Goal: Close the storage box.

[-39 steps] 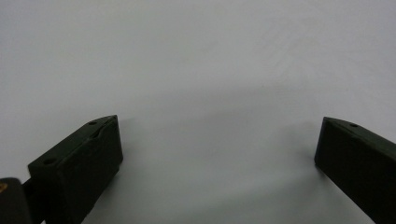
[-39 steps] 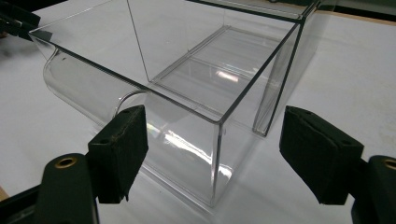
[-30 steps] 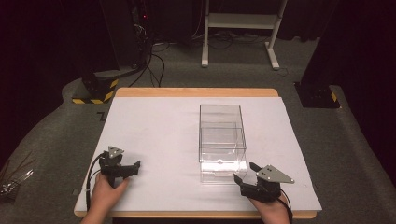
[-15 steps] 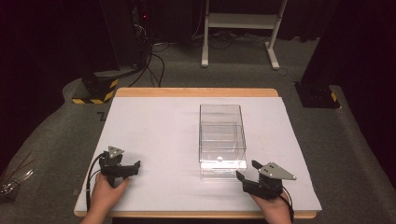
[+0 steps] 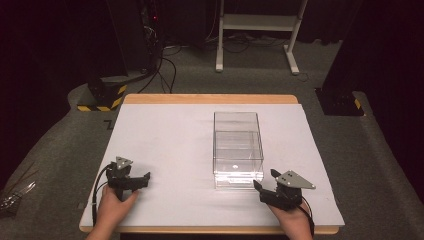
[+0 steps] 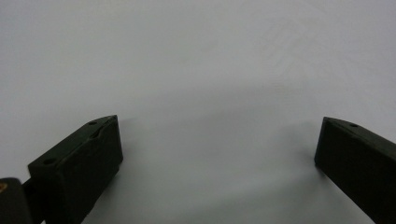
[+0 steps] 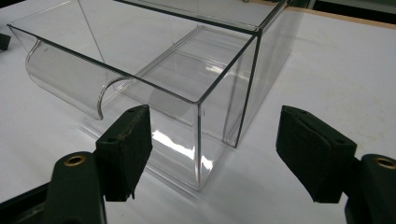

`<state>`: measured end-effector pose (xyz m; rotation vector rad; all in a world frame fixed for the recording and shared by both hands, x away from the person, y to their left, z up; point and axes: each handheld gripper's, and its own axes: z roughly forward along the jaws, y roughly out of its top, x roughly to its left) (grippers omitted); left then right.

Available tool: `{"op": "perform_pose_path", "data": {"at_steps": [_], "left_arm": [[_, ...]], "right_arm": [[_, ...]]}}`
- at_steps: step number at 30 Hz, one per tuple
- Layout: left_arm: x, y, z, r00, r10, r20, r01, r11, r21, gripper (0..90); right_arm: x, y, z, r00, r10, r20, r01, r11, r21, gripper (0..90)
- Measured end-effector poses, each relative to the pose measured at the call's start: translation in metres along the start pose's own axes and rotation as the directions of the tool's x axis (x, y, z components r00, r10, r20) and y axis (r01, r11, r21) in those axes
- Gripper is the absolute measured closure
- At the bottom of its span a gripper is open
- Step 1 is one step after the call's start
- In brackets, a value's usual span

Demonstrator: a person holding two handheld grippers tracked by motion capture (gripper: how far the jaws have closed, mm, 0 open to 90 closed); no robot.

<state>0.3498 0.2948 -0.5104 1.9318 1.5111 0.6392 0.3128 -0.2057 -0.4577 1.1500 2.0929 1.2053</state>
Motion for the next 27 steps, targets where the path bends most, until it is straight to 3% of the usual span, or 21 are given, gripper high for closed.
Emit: {"op": "perform_pose_path", "data": {"at_steps": [27], "left_arm": [[0.0, 0.0, 0.0, 1.0, -0.001, -0.002, 0.001, 1.0, -0.002, 1.2]], "right_arm": [[-0.012, 0.013, 0.029, 0.9995, 0.011, 0.031, -0.011, 1.0, -0.006, 26.3]]}}
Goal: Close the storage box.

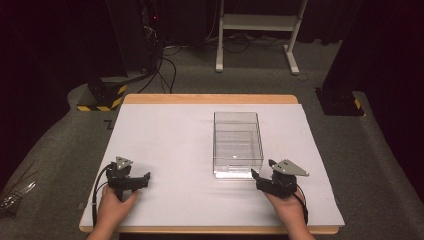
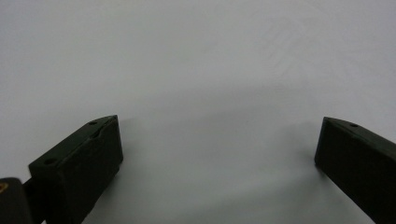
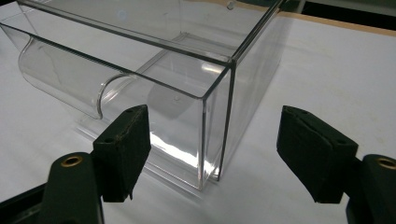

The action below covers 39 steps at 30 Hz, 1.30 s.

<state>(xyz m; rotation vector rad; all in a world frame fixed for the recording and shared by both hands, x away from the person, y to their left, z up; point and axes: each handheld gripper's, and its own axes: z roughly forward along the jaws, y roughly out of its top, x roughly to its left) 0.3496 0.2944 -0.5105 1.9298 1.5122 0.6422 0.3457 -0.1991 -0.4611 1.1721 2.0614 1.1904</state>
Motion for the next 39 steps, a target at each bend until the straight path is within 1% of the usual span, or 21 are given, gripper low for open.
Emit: {"op": "perform_pose_path", "data": {"at_steps": [13, 19, 27, 29, 33, 39], "left_arm": [[0.0, 0.0, 0.0, 1.0, 0.0, 0.001, 0.0, 1.0, 0.001, 1.2], [0.0, 0.0, 0.0, 1.0, 0.0, 0.001, 0.0, 1.0, 0.001, 1.2], [0.0, 0.0, 0.0, 1.0, 0.0, 0.001, 0.0, 1.0, 0.001, 1.2], [0.0, 0.0, 0.0, 1.0, 0.002, 0.0, -0.002, 1.0, 0.001, 1.2], [0.0, 0.0, 0.0, 1.0, 0.0, 0.001, 0.0, 1.0, 0.001, 1.2], [0.0, 0.0, 0.0, 1.0, 0.0, 0.001, 0.0, 1.0, 0.001, 1.2]], "right_arm": [[-0.007, 0.009, 0.016, 0.9996, 0.016, 0.022, -0.016, 1.0, 0.0, 26.0], [-0.01, 0.012, 0.022, 0.999, 0.036, 0.026, -0.036, 0.999, -0.002, 25.9], [-0.014, 0.014, 0.031, 0.9982, 0.044, 0.041, -0.044, 0.999, 0.005, 25.7], [-0.015, 0.015, 0.033, 0.9984, 0.044, 0.035, -0.044, 0.999, 0.006, 23.8], [-0.014, 0.015, 0.033, 0.9986, 0.036, 0.038, -0.036, 0.999, 0.008, 23.6], [-0.014, 0.015, 0.033, 0.9985, 0.039, 0.039, -0.039, 0.999, 0.009, 24.1]]}}
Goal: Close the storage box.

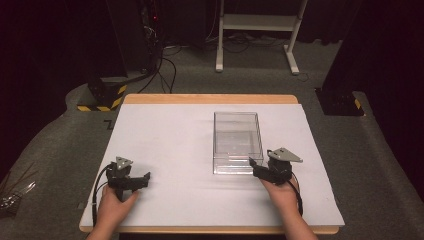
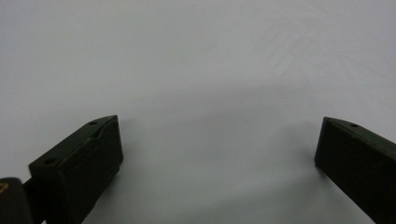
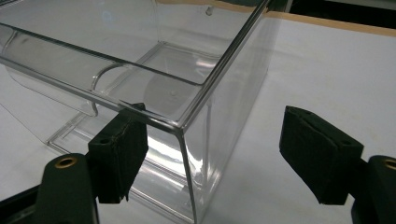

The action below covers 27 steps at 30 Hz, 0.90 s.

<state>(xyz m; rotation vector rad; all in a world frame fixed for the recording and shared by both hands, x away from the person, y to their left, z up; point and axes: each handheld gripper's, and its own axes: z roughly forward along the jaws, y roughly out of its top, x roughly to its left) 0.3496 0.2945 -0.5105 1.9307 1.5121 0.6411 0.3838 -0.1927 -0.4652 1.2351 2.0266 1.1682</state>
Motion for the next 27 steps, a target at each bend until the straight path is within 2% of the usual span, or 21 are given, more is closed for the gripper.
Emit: {"op": "perform_pose_path", "data": {"at_steps": [17, 27], "left_arm": [[0.0, 0.0, 0.0, 1.0, 0.001, -0.002, -0.001, 1.0, -0.001, 1.3], [0.0, 0.0, 0.0, 1.0, 0.001, -0.001, -0.001, 1.0, 0.0, 1.3]], "right_arm": [[0.002, -0.002, -0.009, 0.9998, -0.005, -0.017, 0.004, 1.0, -0.001, 26.1], [-0.004, -0.016, -0.028, 0.9997, 0.015, -0.02, -0.015, 1.0, -0.018, 26.5]]}}
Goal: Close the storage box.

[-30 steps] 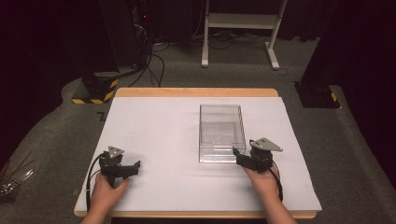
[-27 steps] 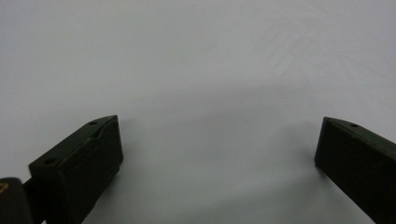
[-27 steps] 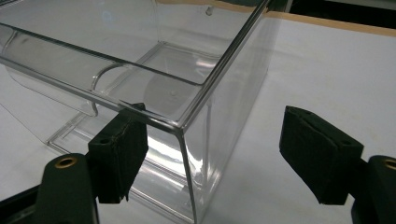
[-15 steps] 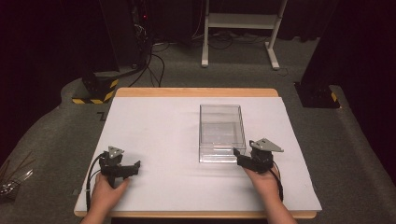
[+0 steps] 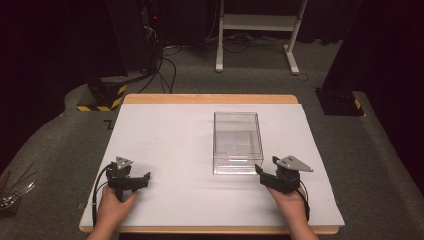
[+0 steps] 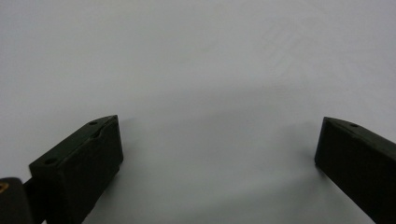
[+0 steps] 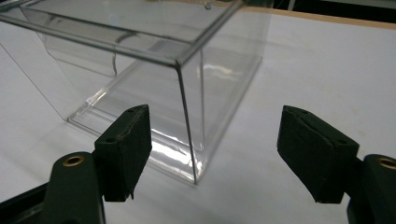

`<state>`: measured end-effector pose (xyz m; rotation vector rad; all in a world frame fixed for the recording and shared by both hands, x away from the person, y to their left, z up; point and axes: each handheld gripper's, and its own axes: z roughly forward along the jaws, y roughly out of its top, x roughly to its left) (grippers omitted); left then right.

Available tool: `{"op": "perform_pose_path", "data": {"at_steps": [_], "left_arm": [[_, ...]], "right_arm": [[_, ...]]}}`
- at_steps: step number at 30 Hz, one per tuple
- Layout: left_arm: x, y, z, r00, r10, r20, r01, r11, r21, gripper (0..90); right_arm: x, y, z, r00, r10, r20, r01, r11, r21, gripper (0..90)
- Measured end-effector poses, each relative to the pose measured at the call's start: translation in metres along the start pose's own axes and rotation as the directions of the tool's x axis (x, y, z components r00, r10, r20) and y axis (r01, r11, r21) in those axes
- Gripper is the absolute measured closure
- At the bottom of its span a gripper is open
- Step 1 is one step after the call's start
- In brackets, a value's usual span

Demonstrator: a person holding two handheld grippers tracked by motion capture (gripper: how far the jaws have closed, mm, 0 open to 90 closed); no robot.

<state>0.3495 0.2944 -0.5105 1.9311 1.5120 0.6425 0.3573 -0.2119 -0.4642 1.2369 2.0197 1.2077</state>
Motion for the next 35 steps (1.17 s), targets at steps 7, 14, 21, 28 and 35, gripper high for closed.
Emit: {"op": "perform_pose_path", "data": {"at_steps": [7, 14, 21, 28, 35], "left_arm": [[0.0, 0.0, 0.0, 1.0, 0.0, 0.0, 0.0, 1.0, 0.0, 1.3], [0.0, 0.0, 0.0, 1.0, 0.003, -0.001, -0.003, 1.0, 0.0, 1.3], [0.0, 0.0, 0.0, 1.0, 0.003, -0.001, -0.003, 1.0, 0.0, 1.3], [0.0, 0.0, 0.0, 1.0, 0.001, -0.002, -0.001, 1.0, -0.002, 1.3], [0.0, 0.0, 0.0, 1.0, 0.001, -0.003, -0.001, 1.0, -0.002, 1.3]], "right_arm": [[-0.018, -0.019, -0.014, 0.9982, 0.001, 0.06, -0.003, 0.999, 0.045, 27.3], [-0.041, -0.04, -0.024, 0.9924, 0.02, 0.122, -0.032, 0.995, 0.099, 27.5], [-0.053, -0.054, -0.03, 0.9907, 0.04, 0.13, -0.056, 0.991, 0.119, 26.4], [-0.049, -0.055, -0.029, 0.9904, 0.005, 0.138, -0.024, 0.991, 0.132, 27.1], [-0.05, -0.055, -0.029, 0.9905, 0.011, 0.137, -0.03, 0.991, 0.132, 27.5]]}}
